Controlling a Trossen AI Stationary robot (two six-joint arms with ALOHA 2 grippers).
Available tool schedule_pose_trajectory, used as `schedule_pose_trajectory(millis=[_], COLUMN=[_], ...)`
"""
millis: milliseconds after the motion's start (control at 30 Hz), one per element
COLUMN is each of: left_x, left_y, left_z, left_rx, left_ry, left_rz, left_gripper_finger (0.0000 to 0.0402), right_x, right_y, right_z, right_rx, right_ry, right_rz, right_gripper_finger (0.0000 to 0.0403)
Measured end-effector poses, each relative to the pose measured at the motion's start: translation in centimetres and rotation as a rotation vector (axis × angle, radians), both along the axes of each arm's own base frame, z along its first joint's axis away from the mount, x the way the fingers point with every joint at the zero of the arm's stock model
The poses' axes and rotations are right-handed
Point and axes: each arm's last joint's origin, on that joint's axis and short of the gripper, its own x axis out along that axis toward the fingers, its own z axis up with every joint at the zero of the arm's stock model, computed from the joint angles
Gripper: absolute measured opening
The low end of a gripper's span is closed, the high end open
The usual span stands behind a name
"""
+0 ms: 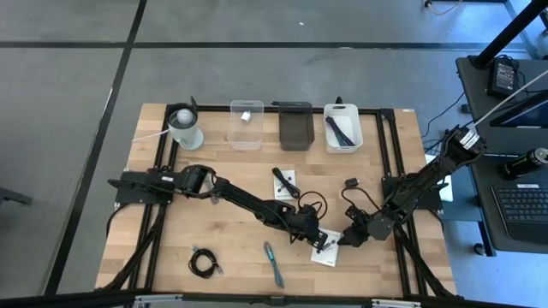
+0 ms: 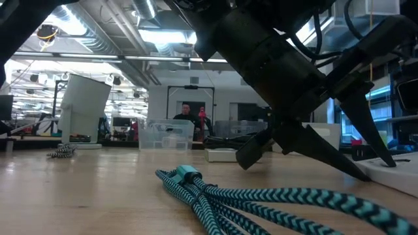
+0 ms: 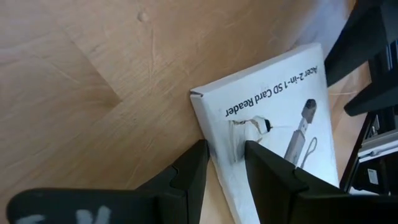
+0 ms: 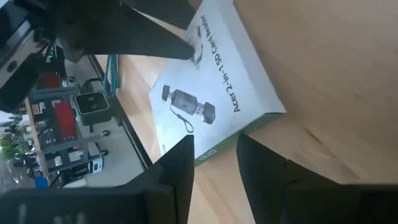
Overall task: Pick and place items into bin
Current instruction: Put the bottom white card reader box into the black bin
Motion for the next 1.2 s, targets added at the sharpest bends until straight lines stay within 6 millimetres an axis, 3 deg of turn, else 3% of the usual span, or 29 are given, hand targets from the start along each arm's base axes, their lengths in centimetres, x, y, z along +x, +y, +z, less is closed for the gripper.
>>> schedule_pose_trajectory(millis=[267,433,1200], left_x=[0.0,0.0,0.9], left_y=[0.0,0.0,1.3], left_z=[0.0,0.0,0.5], left_rx=[0.014,0.016,-0.011], left_ry=[0.0,0.0,-0.087], left_rz=[-0.009,-0.008,-0.059], left_gripper_finger=[0.0106,0.0106,0.0107], right_x=[-0.4,-0.7,-0.6], right_y=[-0.1,-0.4,-0.3], right_z=[-0.5,-0.9,-0.8], right_rx=[-0.006,0.007,0.013], right_ry=[0.081,0.158,0.144], right_rz=[0.057,0.008,0.017], right_gripper_finger=[0.0124,0.0124,0.0124])
